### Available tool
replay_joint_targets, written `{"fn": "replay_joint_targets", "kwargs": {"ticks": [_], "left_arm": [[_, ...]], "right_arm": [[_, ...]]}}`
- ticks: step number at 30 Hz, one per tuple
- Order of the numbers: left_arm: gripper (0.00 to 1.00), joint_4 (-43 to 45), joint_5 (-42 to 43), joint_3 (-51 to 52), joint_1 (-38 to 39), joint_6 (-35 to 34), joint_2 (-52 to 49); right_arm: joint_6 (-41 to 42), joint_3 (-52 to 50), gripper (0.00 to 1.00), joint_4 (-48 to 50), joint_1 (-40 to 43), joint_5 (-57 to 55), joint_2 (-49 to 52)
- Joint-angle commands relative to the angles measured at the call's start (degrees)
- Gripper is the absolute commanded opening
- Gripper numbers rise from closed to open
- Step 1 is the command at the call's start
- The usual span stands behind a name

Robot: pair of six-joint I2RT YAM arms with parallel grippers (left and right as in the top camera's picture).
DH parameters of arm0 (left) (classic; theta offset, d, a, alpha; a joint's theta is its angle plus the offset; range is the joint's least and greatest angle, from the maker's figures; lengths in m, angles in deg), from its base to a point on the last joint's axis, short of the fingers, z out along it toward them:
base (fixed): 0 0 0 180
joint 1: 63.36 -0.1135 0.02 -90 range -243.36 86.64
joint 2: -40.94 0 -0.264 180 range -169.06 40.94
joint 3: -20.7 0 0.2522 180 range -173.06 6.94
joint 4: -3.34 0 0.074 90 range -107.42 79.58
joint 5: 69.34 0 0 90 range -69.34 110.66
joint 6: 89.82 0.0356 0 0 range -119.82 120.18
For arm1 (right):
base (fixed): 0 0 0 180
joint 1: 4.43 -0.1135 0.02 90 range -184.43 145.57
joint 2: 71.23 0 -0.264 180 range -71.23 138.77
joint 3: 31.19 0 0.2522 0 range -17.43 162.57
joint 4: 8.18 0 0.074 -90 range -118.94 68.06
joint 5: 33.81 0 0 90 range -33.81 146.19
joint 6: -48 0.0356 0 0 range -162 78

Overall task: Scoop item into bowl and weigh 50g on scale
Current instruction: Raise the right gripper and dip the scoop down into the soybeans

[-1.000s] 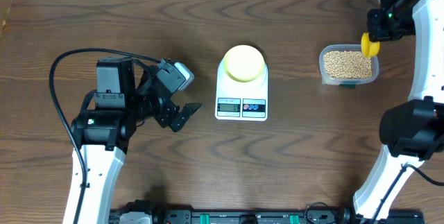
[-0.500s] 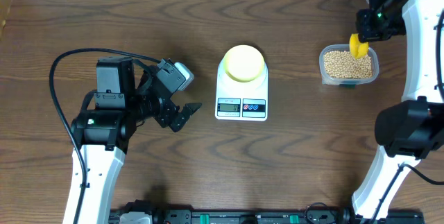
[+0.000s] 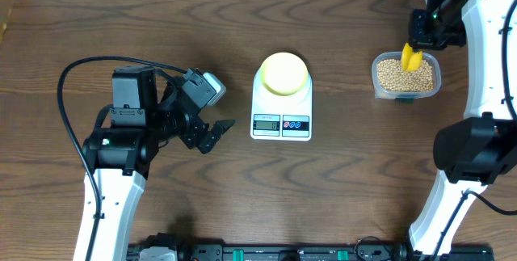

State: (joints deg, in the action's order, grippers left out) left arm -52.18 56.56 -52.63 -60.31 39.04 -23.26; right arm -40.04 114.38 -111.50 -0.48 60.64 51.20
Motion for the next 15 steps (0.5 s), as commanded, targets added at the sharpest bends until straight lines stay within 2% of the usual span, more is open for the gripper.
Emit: {"fn": "replay_joint_targets", "kwargs": {"ticks": [1,15], "left_arm": [[0.98,0.0,0.7,0.1,-0.2,0.3,-0.2],[0.98,0.0,0.7,0.1,-0.2,0.3,-0.2]], "right_arm": [[0.1,0.0,0.01,0.6,-0.4,-2.6,0.5],[-8.3,-0.1,0.01,1.6,-0.3,-4.8,1.4]]}}
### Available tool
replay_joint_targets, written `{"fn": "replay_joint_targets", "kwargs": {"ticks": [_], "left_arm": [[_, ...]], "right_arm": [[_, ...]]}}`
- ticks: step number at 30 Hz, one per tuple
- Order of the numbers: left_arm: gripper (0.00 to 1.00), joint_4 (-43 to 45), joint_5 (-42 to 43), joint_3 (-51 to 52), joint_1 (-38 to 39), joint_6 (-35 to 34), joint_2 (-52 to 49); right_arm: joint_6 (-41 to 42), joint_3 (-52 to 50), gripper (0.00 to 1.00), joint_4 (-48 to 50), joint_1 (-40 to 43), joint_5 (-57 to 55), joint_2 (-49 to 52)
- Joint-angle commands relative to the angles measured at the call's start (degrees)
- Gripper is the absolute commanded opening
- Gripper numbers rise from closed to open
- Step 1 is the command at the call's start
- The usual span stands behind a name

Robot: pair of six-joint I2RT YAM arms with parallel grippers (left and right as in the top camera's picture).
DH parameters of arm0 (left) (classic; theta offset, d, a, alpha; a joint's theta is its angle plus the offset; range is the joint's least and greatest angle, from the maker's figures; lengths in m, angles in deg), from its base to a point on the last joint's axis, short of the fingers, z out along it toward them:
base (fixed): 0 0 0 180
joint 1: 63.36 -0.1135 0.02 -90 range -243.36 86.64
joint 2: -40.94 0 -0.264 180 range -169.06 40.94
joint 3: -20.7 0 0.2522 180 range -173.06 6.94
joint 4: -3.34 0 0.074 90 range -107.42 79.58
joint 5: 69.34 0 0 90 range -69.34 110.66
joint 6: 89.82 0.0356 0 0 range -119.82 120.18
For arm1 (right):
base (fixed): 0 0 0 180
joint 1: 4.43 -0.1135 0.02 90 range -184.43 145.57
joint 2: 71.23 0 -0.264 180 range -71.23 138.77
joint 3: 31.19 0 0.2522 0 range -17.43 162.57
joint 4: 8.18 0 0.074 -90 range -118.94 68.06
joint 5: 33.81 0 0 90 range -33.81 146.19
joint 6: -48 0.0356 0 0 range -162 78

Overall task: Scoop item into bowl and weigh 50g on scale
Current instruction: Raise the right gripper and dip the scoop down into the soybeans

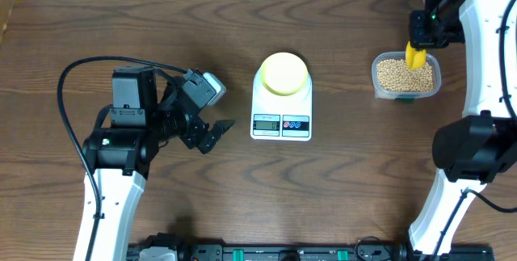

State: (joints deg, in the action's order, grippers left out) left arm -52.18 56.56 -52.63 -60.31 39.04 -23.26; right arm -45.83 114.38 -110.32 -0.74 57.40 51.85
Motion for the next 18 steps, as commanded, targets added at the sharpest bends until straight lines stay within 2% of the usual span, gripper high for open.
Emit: {"fn": "replay_joint_targets", "kwargs": {"ticks": [1,11,18], "left_arm": [[0.97,0.0,0.7,0.1,-0.2,0.3,-0.2],[0.98,0.0,0.7,0.1,-0.2,0.3,-0.2],[0.98,0.0,0.7,0.1,-0.2,0.3,-0.2]], "right_arm": [[-2.5,-0.2,0.01,0.5,0.0,-2.0,0.8],[-5.7,-1.6,0.01,0.5,1.0,-2.8,0.8],[-6.1,-8.5,0.01,3.0,1.0,-3.0,0.8]]}}
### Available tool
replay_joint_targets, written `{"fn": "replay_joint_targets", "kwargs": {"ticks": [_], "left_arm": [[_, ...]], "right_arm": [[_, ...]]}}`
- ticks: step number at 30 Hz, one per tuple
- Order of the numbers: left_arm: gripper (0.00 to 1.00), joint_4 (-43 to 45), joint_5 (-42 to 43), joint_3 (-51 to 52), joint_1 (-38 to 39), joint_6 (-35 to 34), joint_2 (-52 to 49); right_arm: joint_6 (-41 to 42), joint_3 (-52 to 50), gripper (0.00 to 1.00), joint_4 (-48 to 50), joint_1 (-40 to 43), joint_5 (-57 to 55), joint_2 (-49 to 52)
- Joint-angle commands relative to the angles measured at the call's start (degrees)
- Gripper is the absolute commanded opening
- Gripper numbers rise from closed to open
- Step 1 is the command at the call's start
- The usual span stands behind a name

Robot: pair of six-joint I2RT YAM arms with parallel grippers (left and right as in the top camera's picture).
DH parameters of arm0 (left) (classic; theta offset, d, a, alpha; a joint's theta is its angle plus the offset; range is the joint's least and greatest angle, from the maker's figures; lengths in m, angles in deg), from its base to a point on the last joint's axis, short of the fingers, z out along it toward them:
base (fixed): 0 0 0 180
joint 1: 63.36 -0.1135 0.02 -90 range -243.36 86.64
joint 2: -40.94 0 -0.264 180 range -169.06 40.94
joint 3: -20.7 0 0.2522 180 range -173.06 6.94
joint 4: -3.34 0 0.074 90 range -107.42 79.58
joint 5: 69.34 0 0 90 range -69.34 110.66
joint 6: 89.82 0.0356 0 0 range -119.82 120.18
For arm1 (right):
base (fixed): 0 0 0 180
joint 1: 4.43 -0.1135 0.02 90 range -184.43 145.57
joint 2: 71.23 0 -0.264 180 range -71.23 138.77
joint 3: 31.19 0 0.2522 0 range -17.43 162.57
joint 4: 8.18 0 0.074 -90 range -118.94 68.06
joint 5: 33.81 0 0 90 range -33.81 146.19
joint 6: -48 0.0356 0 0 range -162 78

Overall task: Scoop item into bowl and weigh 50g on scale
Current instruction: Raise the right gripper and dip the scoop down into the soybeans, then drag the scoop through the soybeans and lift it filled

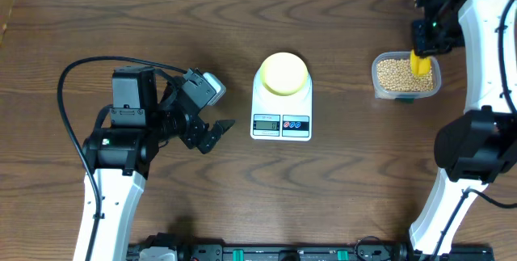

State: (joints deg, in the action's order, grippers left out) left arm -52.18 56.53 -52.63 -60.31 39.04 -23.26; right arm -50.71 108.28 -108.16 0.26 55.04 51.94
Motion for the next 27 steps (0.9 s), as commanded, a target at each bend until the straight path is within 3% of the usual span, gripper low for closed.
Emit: {"fn": "replay_joint_targets", "kwargs": {"ticks": [1,17,27], "left_arm": [[0.98,0.0,0.8,0.1,-0.2,0.3,-0.2],[0.98,0.0,0.8,0.1,-0.2,0.3,-0.2],[0.98,0.0,0.7,0.1,-0.2,0.3,-0.2]], "right_arm": [[-1.2,-3.1,0.01,1.2,0.0,-0.7,0.7],[-0.1,-4.3,0.01,3.3,0.3,-8.0,0.7],[-0.2,-9.8,0.01,7.6,1.7,-3.9,0.7]]}}
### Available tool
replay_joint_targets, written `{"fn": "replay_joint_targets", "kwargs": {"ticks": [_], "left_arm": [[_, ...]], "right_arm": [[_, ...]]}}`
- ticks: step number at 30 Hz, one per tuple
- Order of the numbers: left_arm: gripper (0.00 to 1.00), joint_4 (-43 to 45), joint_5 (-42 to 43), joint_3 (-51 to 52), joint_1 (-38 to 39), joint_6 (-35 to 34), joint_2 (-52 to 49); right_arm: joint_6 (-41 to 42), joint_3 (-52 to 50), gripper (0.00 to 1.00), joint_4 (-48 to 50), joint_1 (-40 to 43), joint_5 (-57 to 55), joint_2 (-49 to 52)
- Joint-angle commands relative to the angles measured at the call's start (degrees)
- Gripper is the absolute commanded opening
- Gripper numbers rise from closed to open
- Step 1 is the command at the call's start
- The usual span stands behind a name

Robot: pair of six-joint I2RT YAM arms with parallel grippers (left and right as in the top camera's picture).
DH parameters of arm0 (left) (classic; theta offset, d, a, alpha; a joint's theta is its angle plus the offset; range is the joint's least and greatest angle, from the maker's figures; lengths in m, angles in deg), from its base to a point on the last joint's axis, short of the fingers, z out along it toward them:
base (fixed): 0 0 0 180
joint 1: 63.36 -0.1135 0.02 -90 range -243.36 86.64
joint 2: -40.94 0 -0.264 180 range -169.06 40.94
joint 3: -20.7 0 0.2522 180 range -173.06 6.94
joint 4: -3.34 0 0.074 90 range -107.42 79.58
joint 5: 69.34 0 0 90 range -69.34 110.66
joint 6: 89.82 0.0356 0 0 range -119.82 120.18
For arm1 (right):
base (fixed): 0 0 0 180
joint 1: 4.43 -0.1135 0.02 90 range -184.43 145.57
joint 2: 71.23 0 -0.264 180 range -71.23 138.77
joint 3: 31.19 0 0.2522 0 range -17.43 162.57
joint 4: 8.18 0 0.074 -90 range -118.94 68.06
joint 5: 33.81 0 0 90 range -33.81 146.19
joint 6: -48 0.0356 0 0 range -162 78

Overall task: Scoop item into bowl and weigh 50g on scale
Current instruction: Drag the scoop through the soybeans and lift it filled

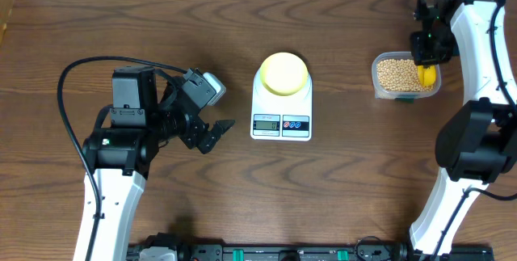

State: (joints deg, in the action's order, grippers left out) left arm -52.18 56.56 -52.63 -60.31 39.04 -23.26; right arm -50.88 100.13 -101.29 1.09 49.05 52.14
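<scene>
A yellow bowl (283, 73) sits on the white scale (281, 119) at mid-table. To the right stands a clear container of tan grains (397, 75). My right gripper (425, 56) is shut on a yellow scoop (428, 74), whose tip dips into the grains at the container's right edge. The left gripper (216, 134) hovers open and empty left of the scale, well away from it.
A black cable loops from the left arm across the brown wooden table (339, 188). The right arm's white links run down the table's right side. The scale's display (266, 124) faces the near edge.
My right gripper has carried the scoop slightly right and toward the near side, from the container's far right part to its right edge. The left arm has not moved.
The scoop stood in the far middle of the grain container, held by my right gripper. At each later moment it was a little further right, and now it is at the right rim. Bowl, scale and left arm stayed put.
</scene>
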Motion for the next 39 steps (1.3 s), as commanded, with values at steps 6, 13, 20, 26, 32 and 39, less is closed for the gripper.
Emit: {"fn": "replay_joint_targets", "kwargs": {"ticks": [6,13,20,26,32,39], "left_arm": [[0.98,0.0,0.7,0.1,-0.2,0.3,-0.2],[0.98,0.0,0.7,0.1,-0.2,0.3,-0.2],[0.98,0.0,0.7,0.1,-0.2,0.3,-0.2],[0.97,0.0,0.7,0.1,-0.2,0.3,-0.2],[0.98,0.0,0.7,0.1,-0.2,0.3,-0.2],[0.98,0.0,0.7,0.1,-0.2,0.3,-0.2]], "right_arm": [[-0.7,-4.0,0.01,2.9,1.9,11.4,0.5],[-1.1,-8.1,0.01,5.7,3.2,22.0,0.5],[-1.1,-11.2,0.01,6.6,3.3,27.4,0.5],[-1.0,-11.3,0.01,6.5,5.0,31.8,0.5],[-0.6,-11.3,0.01,6.6,10.0,38.9,0.5],[-0.9,-11.3,0.01,6.0,14.4,44.2,0.5]]}}
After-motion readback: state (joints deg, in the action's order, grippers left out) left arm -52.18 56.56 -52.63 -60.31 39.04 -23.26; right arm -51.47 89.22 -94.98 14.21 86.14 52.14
